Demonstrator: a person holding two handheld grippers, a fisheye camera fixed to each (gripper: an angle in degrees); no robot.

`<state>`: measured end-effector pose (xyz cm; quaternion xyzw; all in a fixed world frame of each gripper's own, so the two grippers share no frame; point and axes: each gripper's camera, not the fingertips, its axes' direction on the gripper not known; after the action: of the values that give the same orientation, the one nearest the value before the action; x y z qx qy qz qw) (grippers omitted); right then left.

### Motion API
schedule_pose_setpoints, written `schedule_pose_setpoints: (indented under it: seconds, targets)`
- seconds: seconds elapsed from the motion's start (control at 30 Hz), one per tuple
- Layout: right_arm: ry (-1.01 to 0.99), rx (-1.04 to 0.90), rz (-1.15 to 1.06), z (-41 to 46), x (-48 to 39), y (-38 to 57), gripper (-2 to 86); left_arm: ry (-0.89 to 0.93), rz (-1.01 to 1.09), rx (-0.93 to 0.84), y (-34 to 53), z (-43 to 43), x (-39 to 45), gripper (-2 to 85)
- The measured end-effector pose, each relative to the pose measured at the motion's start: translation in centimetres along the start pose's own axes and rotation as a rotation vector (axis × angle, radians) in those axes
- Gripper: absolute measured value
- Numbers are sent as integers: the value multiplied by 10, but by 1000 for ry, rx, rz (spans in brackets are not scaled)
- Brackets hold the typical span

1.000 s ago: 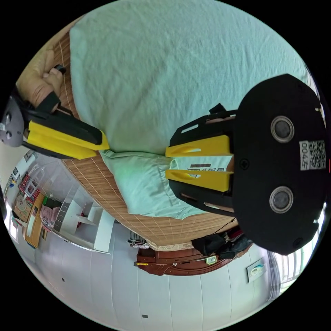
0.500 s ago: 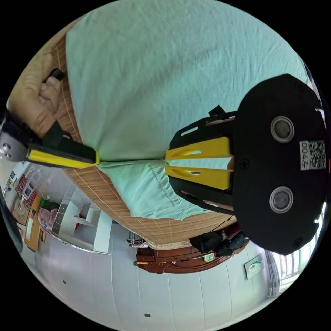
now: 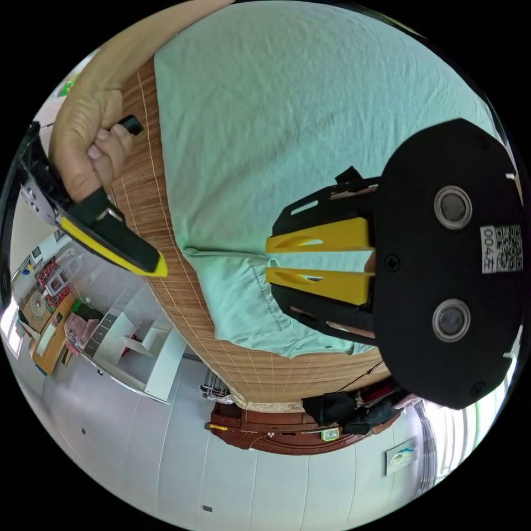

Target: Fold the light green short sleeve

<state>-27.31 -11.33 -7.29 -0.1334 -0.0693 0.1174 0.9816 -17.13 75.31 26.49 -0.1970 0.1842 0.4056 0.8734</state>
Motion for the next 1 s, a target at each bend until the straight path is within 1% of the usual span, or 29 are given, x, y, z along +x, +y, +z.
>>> schedule_pose_setpoints:
  seconds: [0.07, 0.13, 0.17, 0.23, 0.3, 0.33, 0.4, 0.47, 0.57, 0.63, 0.7, 0.77, 0.83, 0.87, 0.93, 0.97, 1.0]
  targets:
    - [4, -77, -25, 14, -8, -5, 10, 43, -1, -56, 0, 16, -7, 10]
    - [90, -244, -38, 39, -15, -10, 7, 55, -38, -25, 3, 15, -16, 8]
    - [89, -219, -48, 34, -18, -12, 4, 52, -57, -19, 3, 10, -24, 8]
    - [109, -233, -76, 30, -27, -19, -3, 39, -78, -23, 4, 1, -36, 8]
    - [114, -215, -86, 23, -33, -24, -5, -13, -125, -24, 8, -17, -51, 9]
    - [124, -209, -90, 20, -37, -28, -6, -36, -167, -10, 17, -36, -62, 9]
    - [146, -193, -94, 14, -42, -33, -7, -21, -244, -6, 39, -65, -77, 9]
    - [169, -154, -102, 3, -48, -39, -7, -14, -357, -59, 88, -98, -88, 9]
    - [149, -98, -115, -21, -61, -54, -7, -3, -482, -172, 166, -132, -89, 10]
    - [102, -129, -188, -37, -86, -68, -6, 3, -545, -239, 213, -148, -86, 9]
    - [81, -156, -215, -46, -108, -78, -6, 23, -614, -319, 263, -157, -85, 8]
    - [30, -190, -243, -52, -132, -84, -7, 40, -656, -349, 291, -161, -90, 8]
    - [8, -263, -265, -48, -163, -89, -7, 89, -704, -353, 311, -162, -99, 7]
    - [11, -294, -274, -44, -170, -90, -7, 105, -747, -296, 322, -172, -108, 6]
    - [57, -429, -324, -22, -198, -88, -8, 137, -780, -266, 332, -185, -125, 6]
    - [70, -464, -337, -17, -203, -87, -8, 144, -797, -266, 335, -195, -137, 7]
    - [115, -456, -347, -19, -215, -89, -8, 141, -802, -269, 336, -200, -143, 7]
